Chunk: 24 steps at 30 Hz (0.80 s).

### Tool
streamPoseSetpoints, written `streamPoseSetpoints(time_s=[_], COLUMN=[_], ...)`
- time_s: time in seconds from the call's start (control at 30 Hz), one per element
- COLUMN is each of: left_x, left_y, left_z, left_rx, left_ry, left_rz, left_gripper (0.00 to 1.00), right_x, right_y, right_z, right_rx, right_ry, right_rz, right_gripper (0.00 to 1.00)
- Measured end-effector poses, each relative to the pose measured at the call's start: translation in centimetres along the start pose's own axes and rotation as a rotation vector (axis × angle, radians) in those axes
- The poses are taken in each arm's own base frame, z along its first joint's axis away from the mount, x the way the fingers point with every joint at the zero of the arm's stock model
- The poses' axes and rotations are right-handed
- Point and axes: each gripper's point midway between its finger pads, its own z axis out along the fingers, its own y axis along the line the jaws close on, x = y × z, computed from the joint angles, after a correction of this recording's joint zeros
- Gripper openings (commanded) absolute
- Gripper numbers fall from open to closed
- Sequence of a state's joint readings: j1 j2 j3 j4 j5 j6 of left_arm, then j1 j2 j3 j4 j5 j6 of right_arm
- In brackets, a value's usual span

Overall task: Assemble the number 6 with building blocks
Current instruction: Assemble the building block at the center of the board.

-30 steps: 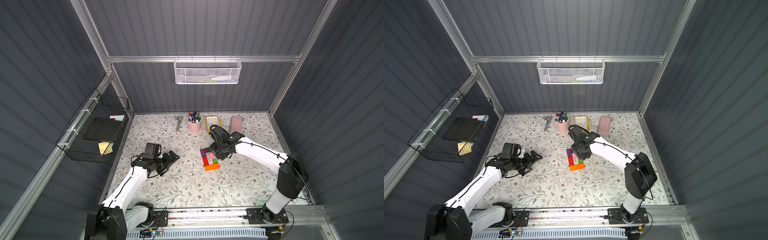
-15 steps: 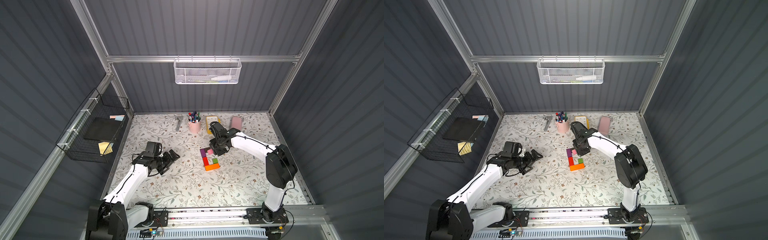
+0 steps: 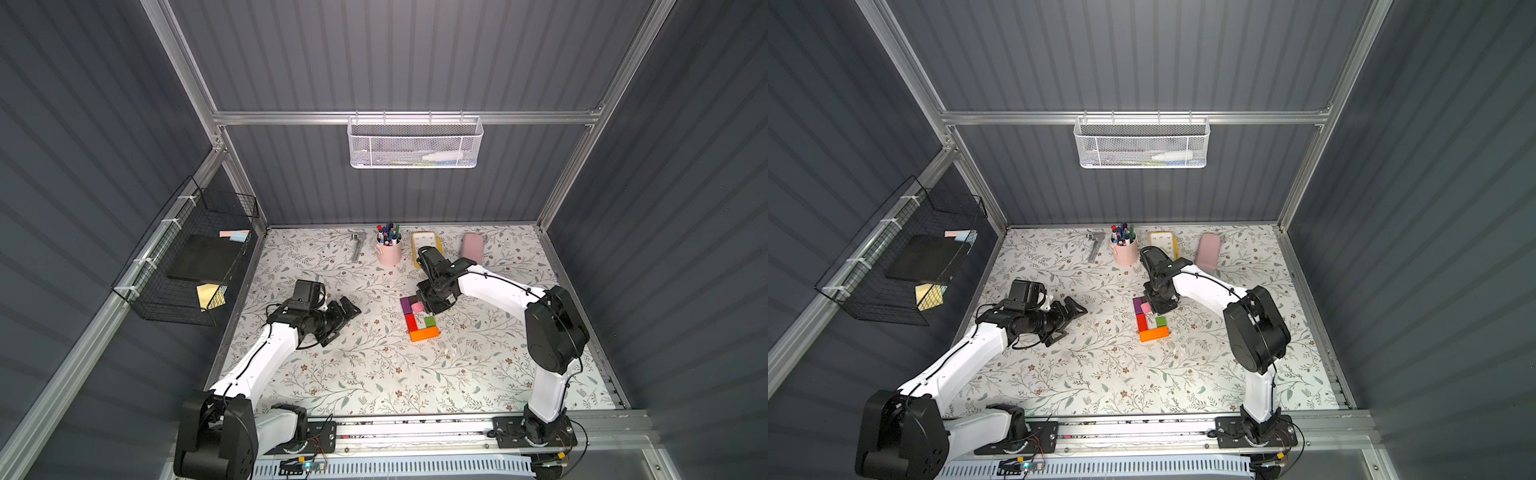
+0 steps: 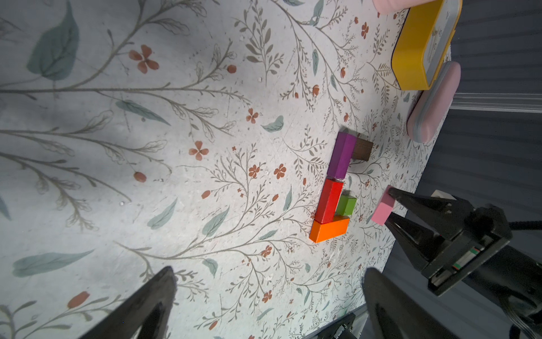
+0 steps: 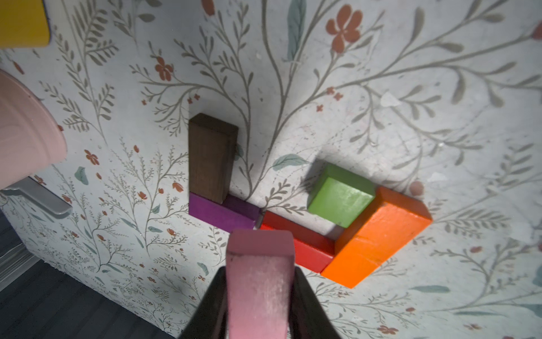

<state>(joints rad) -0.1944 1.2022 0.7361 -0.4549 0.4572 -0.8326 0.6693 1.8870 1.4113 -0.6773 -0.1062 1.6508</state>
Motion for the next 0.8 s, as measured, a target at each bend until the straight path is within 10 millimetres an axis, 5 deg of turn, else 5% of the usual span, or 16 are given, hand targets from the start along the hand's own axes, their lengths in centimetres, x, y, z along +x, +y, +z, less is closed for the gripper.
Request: streamPoseSetpoints(time_s=[0.47, 0.8], left_x=[-0.03, 0.00], left_y=[-0.15, -0.20], left_z=[0.10, 0.09], left_rx=[0.005, 0.007], left_ry=[0.005, 0.008], left_rz=[0.011, 0.022], left_gripper=[0.99, 0.99], right_x=[-0.27, -0.33], right_y=[-1.16, -0.17], right_z=[0.96, 0.96], right_rx=[0.008, -0.034], right_ry=[-0.003, -0.007], right_rz=[0.052, 0.059], right_gripper=[0.29, 0.30])
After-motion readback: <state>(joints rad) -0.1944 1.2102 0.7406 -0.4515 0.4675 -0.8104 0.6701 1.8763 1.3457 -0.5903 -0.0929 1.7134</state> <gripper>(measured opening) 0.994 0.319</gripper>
